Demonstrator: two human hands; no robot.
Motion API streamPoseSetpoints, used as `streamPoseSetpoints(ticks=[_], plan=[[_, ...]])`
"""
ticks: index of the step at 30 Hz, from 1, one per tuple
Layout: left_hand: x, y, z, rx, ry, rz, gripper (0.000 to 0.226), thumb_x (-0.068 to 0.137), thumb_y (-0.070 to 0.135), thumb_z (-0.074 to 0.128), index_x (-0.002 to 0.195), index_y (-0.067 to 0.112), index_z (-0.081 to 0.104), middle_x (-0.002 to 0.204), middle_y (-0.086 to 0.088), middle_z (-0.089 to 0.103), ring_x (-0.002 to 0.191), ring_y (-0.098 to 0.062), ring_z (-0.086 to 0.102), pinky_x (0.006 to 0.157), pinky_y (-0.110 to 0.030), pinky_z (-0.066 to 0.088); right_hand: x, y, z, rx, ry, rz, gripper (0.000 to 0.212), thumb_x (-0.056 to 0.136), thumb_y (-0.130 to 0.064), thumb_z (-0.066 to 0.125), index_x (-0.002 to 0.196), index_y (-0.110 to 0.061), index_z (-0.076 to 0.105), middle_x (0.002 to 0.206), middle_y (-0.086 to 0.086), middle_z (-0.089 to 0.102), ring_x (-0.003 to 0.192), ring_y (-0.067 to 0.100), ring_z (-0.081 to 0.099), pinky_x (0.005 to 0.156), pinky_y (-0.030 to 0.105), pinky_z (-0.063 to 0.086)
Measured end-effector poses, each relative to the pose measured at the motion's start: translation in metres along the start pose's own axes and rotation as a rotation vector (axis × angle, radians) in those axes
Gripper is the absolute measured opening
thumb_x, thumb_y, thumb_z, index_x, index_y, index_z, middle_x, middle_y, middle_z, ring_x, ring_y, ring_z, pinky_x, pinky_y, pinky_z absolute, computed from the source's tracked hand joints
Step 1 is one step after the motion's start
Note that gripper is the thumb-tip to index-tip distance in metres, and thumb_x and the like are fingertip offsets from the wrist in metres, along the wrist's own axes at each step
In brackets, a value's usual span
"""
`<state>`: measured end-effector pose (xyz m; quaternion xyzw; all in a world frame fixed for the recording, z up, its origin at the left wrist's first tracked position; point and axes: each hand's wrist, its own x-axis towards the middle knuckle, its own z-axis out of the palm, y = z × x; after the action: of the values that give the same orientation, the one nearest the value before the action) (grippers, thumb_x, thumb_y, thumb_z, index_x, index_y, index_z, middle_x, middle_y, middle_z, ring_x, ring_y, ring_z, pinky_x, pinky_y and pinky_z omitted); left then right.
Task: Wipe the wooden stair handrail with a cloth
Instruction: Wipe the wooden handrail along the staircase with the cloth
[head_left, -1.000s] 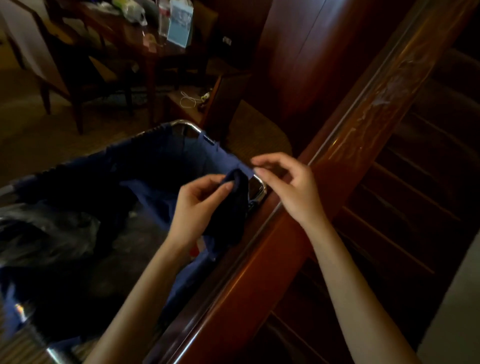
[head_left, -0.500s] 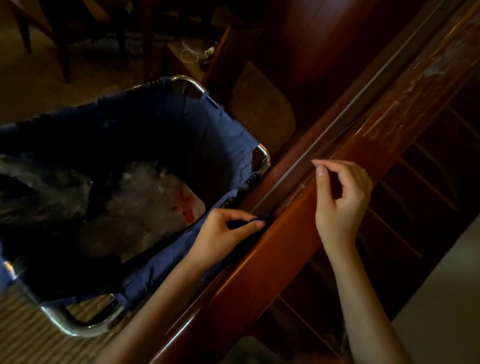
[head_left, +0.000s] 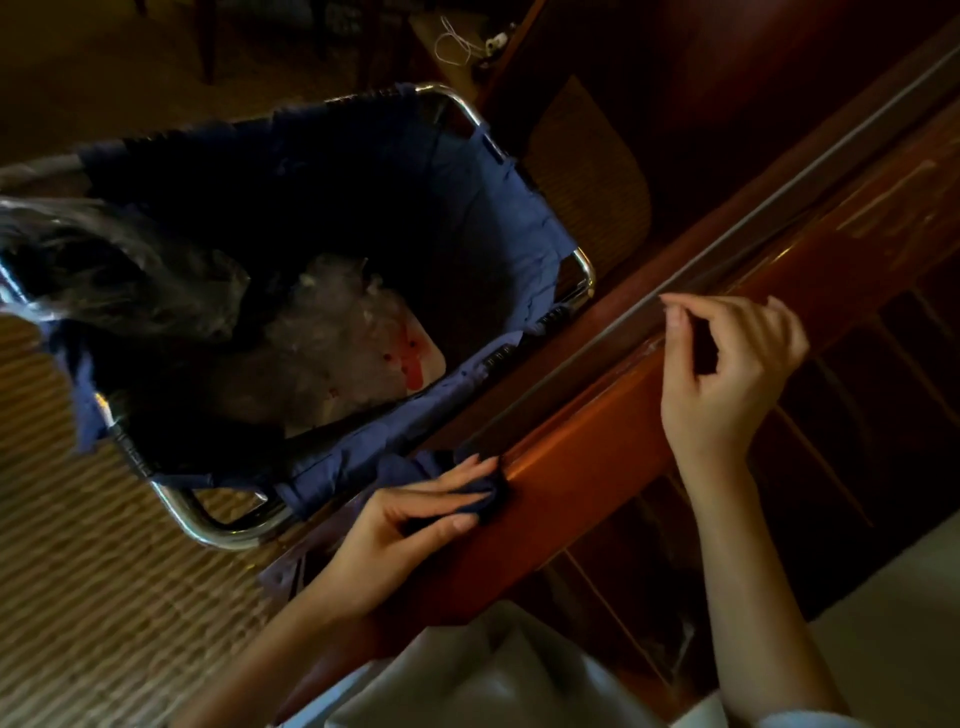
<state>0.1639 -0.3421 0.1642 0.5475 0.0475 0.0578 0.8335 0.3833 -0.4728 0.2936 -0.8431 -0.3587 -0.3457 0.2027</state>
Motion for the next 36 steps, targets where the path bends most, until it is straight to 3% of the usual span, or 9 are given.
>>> streamPoseSetpoints(ticks=[4, 7, 13, 16, 20, 24, 29, 34, 36], plan=[[0.046, 0.016, 0.02, 0.224, -0.13, 0.127, 0.04, 0.1, 0.015, 0.052, 0.139, 0.017, 0.052, 0.153, 0.01, 0.038, 0.144, -0.012, 0.03, 0.116, -0.024, 0.028, 0.001, -0.001, -0.002, 0.029, -0.013, 0.068, 0.015, 0.098, -0.015, 0.057, 0.101, -0.01, 0.071, 0.096, 0.001, 0.071, 0.1, 0.01, 0.057, 0.113, 0.026, 0.021], [0.112, 0.04, 0.052, 0.286, -0.139, 0.193, 0.042, 0.101, 0.006, 0.047, 0.143, 0.005, 0.043, 0.155, -0.004, 0.036, 0.145, -0.013, 0.028, 0.12, -0.028, 0.023, 0.001, -0.004, -0.005, 0.052, 0.016, 0.133, 0.016, 0.098, -0.014, 0.055, 0.102, -0.008, 0.07, 0.097, -0.004, 0.068, 0.1, 0.01, 0.058, 0.113, 0.033, 0.025], [0.141, 0.045, 0.055, 0.156, -0.162, 0.115, 0.039, 0.1, 0.004, 0.046, 0.139, -0.002, 0.047, 0.147, -0.01, 0.046, 0.14, -0.015, 0.04, 0.119, -0.04, 0.028, 0.0, 0.001, -0.007, 0.159, 0.132, 0.222, 0.019, 0.1, -0.014, 0.052, 0.1, -0.002, 0.068, 0.099, 0.005, 0.067, 0.103, 0.016, 0.061, 0.098, 0.063, 0.038], [0.11, 0.023, 0.037, 0.122, -0.112, 0.07, 0.043, 0.098, 0.021, 0.048, 0.139, 0.009, 0.05, 0.145, 0.001, 0.05, 0.137, -0.009, 0.043, 0.116, -0.036, 0.032, -0.002, 0.001, -0.005, 0.219, 0.184, 0.28, 0.013, 0.1, -0.013, 0.051, 0.102, -0.009, 0.063, 0.099, 0.004, 0.066, 0.105, -0.002, 0.054, 0.095, 0.063, 0.04], [0.133, 0.029, 0.042, 0.186, -0.137, 0.096, 0.037, 0.099, 0.023, 0.048, 0.135, 0.018, 0.056, 0.138, 0.009, 0.056, 0.129, -0.006, 0.05, 0.11, -0.026, 0.039, -0.002, 0.003, -0.005, 0.289, 0.212, 0.345, 0.013, 0.1, -0.012, 0.05, 0.103, -0.009, 0.062, 0.1, 0.006, 0.066, 0.101, 0.015, 0.06, 0.093, 0.061, 0.043], [0.164, 0.037, 0.053, 0.236, -0.075, 0.096, 0.027, 0.098, 0.021, 0.054, 0.122, 0.02, 0.067, 0.119, 0.006, 0.06, 0.112, -0.004, 0.056, 0.098, -0.023, 0.045, -0.003, 0.004, -0.006, 0.273, 0.218, 0.333, 0.012, 0.099, -0.01, 0.05, 0.101, -0.01, 0.062, 0.098, 0.004, 0.066, 0.099, 0.005, 0.057, 0.092, 0.057, 0.045], [0.172, 0.044, 0.048, 0.296, 0.003, 0.066, 0.027, 0.087, 0.044, 0.058, 0.094, 0.024, 0.075, 0.098, 0.007, 0.063, 0.094, -0.001, 0.06, 0.084, -0.013, 0.044, -0.003, 0.005, -0.004, 0.283, 0.224, 0.329, 0.011, 0.099, -0.01, 0.051, 0.1, -0.013, 0.062, 0.098, -0.002, 0.065, 0.097, 0.003, 0.058, 0.089, 0.058, 0.046], [0.184, 0.048, 0.053, 0.125, 0.106, -0.03, 0.024, 0.085, 0.016, 0.07, 0.108, 0.014, 0.07, 0.086, 0.005, 0.073, 0.085, -0.009, 0.07, 0.08, -0.024, 0.054, -0.005, 0.008, -0.004, 0.306, 0.238, 0.324, 0.011, 0.097, -0.009, 0.052, 0.1, -0.013, 0.062, 0.099, -0.01, 0.063, 0.095, 0.003, 0.058, 0.083, 0.06, 0.047], [0.192, 0.05, 0.054, 0.13, 0.083, -0.108, 0.018, 0.084, 0.015, 0.071, 0.101, 0.016, 0.073, 0.087, 0.003, 0.075, 0.088, -0.012, 0.071, 0.085, -0.029, 0.055, -0.005, 0.008, -0.004, 0.313, 0.235, 0.338, 0.011, 0.097, -0.01, 0.052, 0.099, -0.013, 0.063, 0.097, -0.008, 0.064, 0.094, 0.006, 0.059, 0.082, 0.059, 0.047]])
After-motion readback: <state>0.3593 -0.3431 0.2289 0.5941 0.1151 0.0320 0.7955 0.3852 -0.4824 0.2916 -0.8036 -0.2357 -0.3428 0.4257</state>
